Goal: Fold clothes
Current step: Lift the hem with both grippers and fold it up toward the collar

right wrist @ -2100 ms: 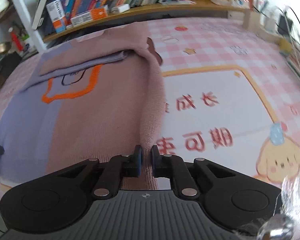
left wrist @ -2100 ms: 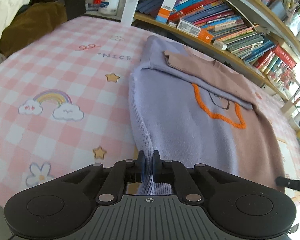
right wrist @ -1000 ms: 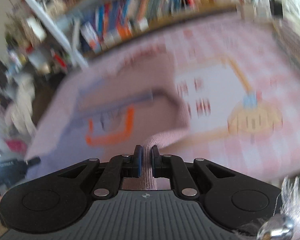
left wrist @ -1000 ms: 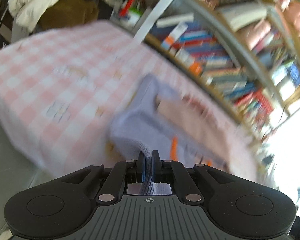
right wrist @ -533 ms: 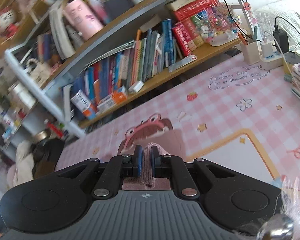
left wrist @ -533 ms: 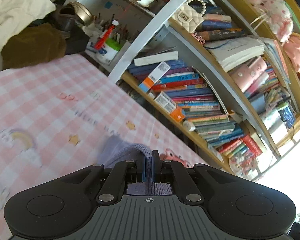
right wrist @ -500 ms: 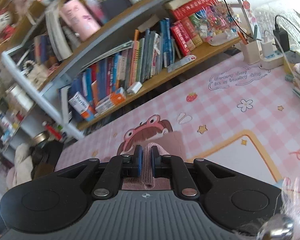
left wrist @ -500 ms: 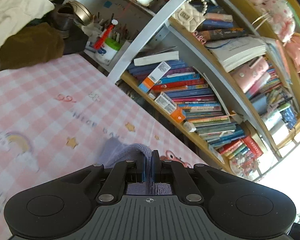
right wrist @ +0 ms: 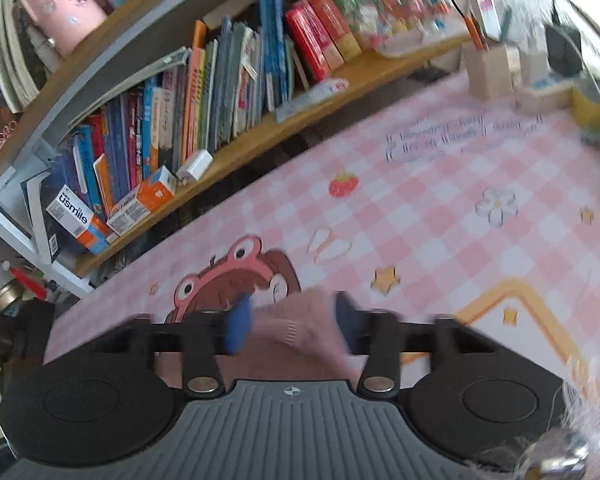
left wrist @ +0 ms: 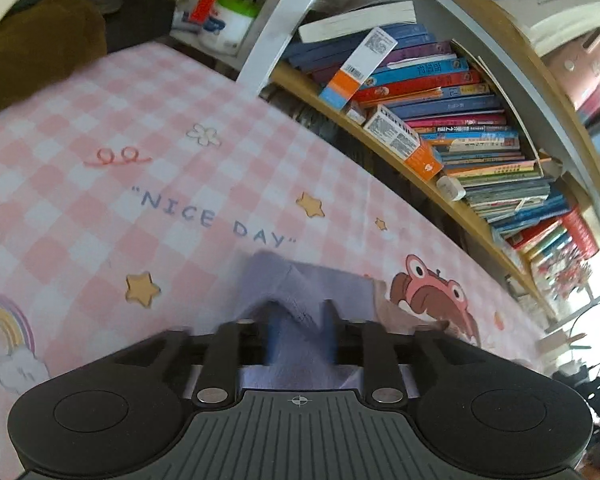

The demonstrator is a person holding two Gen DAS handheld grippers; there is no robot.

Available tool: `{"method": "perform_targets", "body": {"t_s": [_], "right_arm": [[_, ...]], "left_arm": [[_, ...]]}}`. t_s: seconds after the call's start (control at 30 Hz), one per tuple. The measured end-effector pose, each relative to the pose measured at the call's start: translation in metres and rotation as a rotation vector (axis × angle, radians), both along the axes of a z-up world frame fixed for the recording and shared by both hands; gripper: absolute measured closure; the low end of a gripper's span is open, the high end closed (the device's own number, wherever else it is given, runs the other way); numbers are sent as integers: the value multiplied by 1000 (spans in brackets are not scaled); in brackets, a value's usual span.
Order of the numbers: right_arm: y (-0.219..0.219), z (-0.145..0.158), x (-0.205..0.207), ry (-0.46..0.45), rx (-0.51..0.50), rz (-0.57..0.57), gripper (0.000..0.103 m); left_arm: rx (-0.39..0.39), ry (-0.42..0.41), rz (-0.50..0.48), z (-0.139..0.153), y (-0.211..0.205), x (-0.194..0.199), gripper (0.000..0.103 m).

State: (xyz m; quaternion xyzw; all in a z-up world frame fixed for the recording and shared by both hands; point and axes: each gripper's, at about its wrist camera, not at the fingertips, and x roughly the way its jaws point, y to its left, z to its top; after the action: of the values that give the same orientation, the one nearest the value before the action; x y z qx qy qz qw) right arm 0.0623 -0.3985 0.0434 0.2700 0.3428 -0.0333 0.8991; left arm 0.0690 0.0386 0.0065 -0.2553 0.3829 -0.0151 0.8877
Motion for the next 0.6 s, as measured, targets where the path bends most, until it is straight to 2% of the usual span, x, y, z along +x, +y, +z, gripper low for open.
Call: {"method": "perform_targets", "body": {"t_s": [0.03, 0.07, 0.27, 0.47, 0.5, 0.53, 0.57, 0.6], "right_arm": [[-1, 1, 0, -6, -14, 10, 54], [-2, 1, 0, -8, -28, 20, 54], [11, -11, 3, 34, -185, 147, 54], [37, -31, 30, 74, -327, 252, 58], [40, -34, 36, 87, -342, 257, 59], [42, -38, 40, 99, -349, 267, 69], [43, -41, 43, 110, -348, 279, 91], [43, -43, 45, 119, -342, 290, 97]], "left_arm": [[31, -31, 3, 3, 2, -1, 37], [64, -68, 7, 7, 5, -3, 35], [218, -126, -133, -1, -13, 6, 37], [368, -174, -285, -11, -33, 17, 40], [393, -181, -310, -12, -36, 18, 46], [400, -190, -320, -12, -37, 20, 66], [398, -198, -322, -11, -36, 21, 84], [395, -207, -324, -10, -35, 22, 100]]}}
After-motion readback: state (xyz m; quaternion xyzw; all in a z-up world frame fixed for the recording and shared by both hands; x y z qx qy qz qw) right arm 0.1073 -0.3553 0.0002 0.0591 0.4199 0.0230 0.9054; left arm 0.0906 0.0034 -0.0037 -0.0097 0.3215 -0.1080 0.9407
